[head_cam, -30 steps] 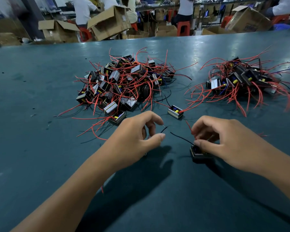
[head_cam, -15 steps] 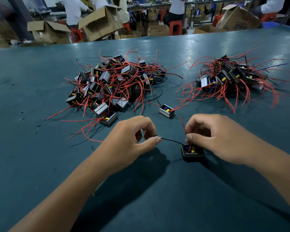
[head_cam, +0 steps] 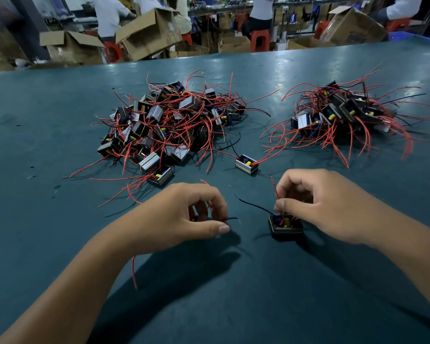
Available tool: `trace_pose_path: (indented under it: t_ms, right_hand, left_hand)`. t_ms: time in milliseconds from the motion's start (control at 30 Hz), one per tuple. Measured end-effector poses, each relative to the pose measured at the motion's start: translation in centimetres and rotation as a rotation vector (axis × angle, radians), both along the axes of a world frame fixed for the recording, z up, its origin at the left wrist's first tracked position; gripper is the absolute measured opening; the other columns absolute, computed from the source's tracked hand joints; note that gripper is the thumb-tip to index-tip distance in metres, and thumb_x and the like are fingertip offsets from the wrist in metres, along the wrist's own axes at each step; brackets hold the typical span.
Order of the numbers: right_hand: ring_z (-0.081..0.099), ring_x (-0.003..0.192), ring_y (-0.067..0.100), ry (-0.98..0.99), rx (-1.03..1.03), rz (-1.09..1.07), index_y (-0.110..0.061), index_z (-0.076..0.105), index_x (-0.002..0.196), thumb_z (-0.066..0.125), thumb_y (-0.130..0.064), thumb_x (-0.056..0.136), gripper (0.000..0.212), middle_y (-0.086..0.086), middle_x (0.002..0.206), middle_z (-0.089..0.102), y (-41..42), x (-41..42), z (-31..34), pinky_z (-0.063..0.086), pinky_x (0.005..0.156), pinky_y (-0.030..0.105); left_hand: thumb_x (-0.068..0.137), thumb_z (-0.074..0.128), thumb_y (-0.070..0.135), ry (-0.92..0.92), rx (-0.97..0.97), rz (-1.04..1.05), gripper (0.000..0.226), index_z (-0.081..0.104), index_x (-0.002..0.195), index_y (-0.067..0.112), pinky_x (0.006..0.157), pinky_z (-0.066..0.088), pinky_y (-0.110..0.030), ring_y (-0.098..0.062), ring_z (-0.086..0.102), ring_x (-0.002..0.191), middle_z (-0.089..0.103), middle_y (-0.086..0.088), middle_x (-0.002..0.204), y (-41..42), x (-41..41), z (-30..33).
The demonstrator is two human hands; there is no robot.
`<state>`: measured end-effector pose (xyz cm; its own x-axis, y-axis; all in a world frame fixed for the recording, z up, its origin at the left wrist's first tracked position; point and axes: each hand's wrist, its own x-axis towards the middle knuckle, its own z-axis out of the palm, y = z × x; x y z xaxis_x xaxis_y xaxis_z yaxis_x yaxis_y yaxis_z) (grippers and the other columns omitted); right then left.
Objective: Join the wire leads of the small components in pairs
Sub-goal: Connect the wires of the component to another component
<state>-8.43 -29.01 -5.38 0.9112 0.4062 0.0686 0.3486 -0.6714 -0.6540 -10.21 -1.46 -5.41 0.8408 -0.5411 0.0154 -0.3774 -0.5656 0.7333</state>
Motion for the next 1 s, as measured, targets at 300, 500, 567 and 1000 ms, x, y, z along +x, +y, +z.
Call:
trace_pose_path:
  t_ms: [300, 500, 567, 1000]
  right_hand:
    - [0.066, 0.072, 0.009, 0.044, 0.075, 0.161, -0.031, 0.067, 0.083, 0.074, -0.028, 0.083, 0.008, -0.010, 0.078, 0.071, -0.2, -0.5, 0.9, 0.052, 0.074, 0.035]
    - [0.069, 0.082, 0.010, 0.183, 0.094, 0.246, -0.032, 0.071, 0.089, 0.065, -0.010, 0.092, 0.022, -0.008, 0.087, 0.074, -1.0, -0.3, 1.7, 0.055, 0.078, 0.027]
    - [0.067, 0.077, 0.005, 0.178, 0.120, 0.196, -0.032, 0.072, 0.087, 0.061, -0.005, 0.093, 0.030, -0.010, 0.085, 0.073, -1.0, -0.1, 1.4, 0.051, 0.070, 0.017]
    - [0.058, 0.069, -0.003, -0.029, -0.011, 0.170, -0.034, 0.070, 0.084, 0.073, -0.034, 0.085, 0.004, -0.019, 0.079, 0.065, 0.7, -0.2, -0.7, 0.040, 0.063, 0.009]
  left_hand:
    - [0.091, 0.068, 0.038, -0.297, -0.165, 0.147, 0.008, 0.069, 0.089, 0.031, 0.065, 0.044, -0.020, -0.013, 0.059, 0.074, 0.064, 0.011, 0.082, -3.0, -0.8, -1.1]
    - [0.094, 0.069, 0.032, -0.290, -0.176, 0.260, 0.013, 0.066, 0.083, 0.026, 0.059, 0.039, -0.013, -0.007, 0.053, 0.062, 0.061, 0.013, 0.071, -3.3, -0.7, -1.6]
    - [0.094, 0.069, 0.032, -0.288, -0.175, 0.271, 0.012, 0.065, 0.084, 0.027, 0.059, 0.040, -0.014, -0.007, 0.056, 0.064, 0.063, 0.012, 0.072, -3.2, -0.7, -1.6]
    - [0.090, 0.072, 0.026, -0.303, -0.242, 0.307, 0.021, 0.061, 0.106, 0.034, 0.067, 0.044, -0.022, -0.016, 0.057, 0.074, 0.066, 0.013, 0.096, -4.1, -0.9, -1.9]
